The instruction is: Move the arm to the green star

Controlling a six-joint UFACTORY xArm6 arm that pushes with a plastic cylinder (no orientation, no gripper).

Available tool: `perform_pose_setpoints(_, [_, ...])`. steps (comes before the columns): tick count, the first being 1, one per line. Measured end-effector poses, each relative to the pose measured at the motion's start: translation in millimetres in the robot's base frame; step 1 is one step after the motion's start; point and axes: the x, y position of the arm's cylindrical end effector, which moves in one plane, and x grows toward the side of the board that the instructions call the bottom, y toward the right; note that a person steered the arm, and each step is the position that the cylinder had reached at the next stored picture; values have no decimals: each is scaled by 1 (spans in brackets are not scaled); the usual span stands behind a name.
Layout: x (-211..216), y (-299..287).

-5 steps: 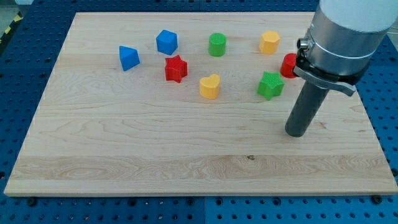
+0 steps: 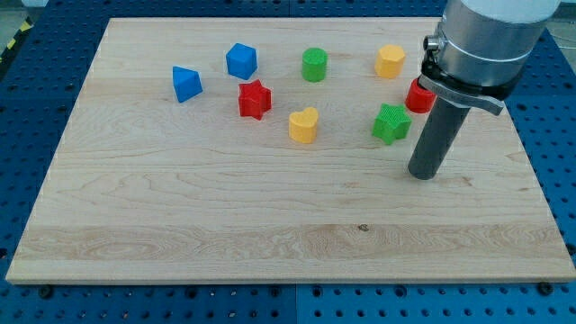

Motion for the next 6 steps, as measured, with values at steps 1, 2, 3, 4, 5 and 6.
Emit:
perform_pose_setpoints(1, [-6,0])
perform_pose_setpoints(2, [-11,0])
perform_pose_setpoints(3, [-12,0])
perform_pose_setpoints(4, [-13,0])
perform_pose_setpoints(5, [-25,7])
perform_pose_setpoints(6, [-34,30])
